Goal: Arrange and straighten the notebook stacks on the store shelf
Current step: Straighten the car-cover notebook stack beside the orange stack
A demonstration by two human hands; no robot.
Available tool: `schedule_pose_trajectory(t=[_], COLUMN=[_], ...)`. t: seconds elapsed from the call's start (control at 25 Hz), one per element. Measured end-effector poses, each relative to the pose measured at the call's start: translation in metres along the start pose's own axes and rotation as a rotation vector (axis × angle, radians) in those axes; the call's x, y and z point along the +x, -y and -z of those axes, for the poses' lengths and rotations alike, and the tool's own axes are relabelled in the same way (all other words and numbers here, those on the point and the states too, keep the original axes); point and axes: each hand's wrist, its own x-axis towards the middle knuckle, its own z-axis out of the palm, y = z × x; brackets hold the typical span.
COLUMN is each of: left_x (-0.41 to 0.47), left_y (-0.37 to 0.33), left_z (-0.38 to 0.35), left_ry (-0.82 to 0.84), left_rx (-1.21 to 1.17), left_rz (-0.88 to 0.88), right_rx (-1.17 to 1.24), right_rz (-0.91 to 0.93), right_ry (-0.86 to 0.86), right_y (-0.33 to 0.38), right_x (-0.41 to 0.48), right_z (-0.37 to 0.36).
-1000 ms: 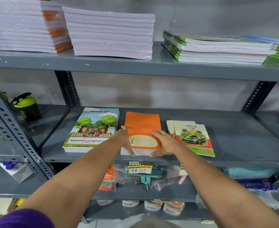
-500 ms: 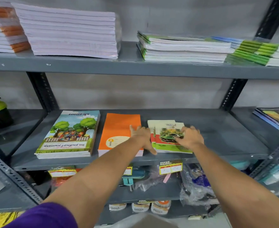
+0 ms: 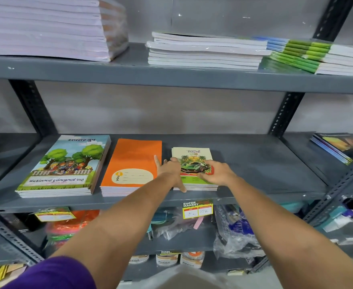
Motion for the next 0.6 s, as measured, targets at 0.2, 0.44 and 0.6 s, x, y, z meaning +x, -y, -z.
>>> schedule_pose_trajectory(t=[0.2,0.44,0.6], left_x=[0.001,0.002,0.002], left_y=[-0.005,-0.004,-0.002], left_z=[0.000,-0.008,-0.007], left_ry=[0.008,-0.049,-0.050], left_rx=[-0.011,-0.057,-0.050], left_rz=[0.006,0.014,0.060], right_rx=[-0.016,-0.052,-0.129], right_rz=[0.050,0.050,0.087], right_ry=[0.140,0.070,0.080], right_y=[-0.016,-0.016,-0.014], right_x=[-0.003,0.006,0.009], right_z=[0.001,-0.005,-0.001])
